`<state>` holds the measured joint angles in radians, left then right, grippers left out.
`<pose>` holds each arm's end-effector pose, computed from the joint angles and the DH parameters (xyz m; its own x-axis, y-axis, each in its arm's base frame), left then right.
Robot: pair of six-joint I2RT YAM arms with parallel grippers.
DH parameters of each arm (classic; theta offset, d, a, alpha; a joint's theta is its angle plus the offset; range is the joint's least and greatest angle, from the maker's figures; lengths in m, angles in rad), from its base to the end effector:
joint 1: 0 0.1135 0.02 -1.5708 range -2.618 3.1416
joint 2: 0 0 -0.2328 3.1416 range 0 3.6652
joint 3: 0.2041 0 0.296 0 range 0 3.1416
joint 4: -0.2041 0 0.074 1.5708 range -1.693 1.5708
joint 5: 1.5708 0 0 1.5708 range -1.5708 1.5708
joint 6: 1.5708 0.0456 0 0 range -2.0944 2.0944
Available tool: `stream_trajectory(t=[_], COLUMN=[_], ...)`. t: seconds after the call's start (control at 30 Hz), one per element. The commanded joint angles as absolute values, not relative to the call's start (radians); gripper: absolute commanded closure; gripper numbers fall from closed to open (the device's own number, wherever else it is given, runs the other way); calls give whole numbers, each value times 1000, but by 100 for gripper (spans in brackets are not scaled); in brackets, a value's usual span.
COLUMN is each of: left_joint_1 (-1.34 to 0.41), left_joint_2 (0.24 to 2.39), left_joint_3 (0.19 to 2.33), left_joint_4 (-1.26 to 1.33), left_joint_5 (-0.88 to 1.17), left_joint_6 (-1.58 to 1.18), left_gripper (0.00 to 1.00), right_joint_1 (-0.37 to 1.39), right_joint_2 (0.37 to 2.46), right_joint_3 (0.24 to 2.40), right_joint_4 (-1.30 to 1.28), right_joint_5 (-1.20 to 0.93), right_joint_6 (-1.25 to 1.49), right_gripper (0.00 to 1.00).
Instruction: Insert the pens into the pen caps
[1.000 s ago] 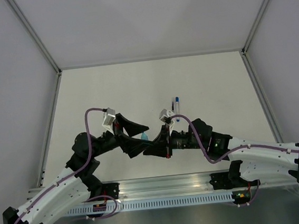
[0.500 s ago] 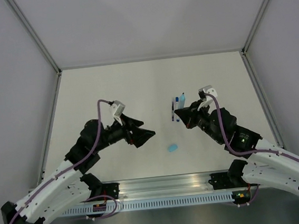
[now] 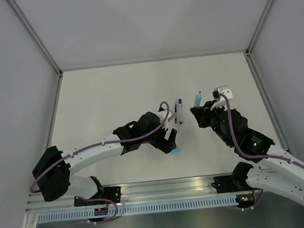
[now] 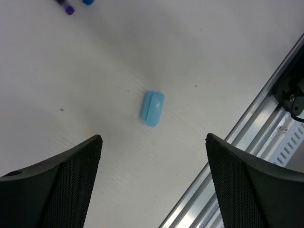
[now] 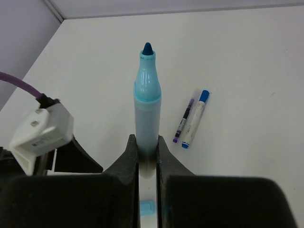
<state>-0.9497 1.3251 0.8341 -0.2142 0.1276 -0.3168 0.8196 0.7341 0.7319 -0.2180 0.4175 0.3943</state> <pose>0.1920 -0.2783 0.1783 -0.6273 0.3456 -0.6979 0.7026 0.6378 -0.3156 0.1842 0.1701 0.3035 -0.2905 0.2034 -0.9350 -0.3102 0.9043 0.2931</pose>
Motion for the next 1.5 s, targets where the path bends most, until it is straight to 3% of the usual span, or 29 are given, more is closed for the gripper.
stream_trajectory(t=[0.0, 0.13, 0.23, 0.47, 1.03, 1.47], left_joint_1=[-1046, -1092, -1104, -1144, -1154, -1154], left_joint_2=[1432, 1587, 1649, 1827, 1994, 2060], left_joint_3=[959, 1064, 1124, 1235, 1362, 1436], left_joint_4=[-301, -340, -376, -465, -584, -710], left_joint_5=[9, -61, -67, -126, -81, -46], left_joint_6=[-200, -170, -153, -110, -52, -66], left_gripper=[7, 10, 18, 22, 38, 45], right_joint_1=[815, 815, 815, 815, 816, 816], right_joint_2=[648, 551, 499, 462, 425, 420], right_joint_3=[749, 765, 764, 759, 750, 750], right_joint_4=[-245, -310, -321, -319, -313, -313], right_joint_5=[469, 521, 534, 517, 506, 512], right_joint_6=[376, 371, 371, 367, 356, 353], right_gripper=[100, 100, 100, 100, 100, 100])
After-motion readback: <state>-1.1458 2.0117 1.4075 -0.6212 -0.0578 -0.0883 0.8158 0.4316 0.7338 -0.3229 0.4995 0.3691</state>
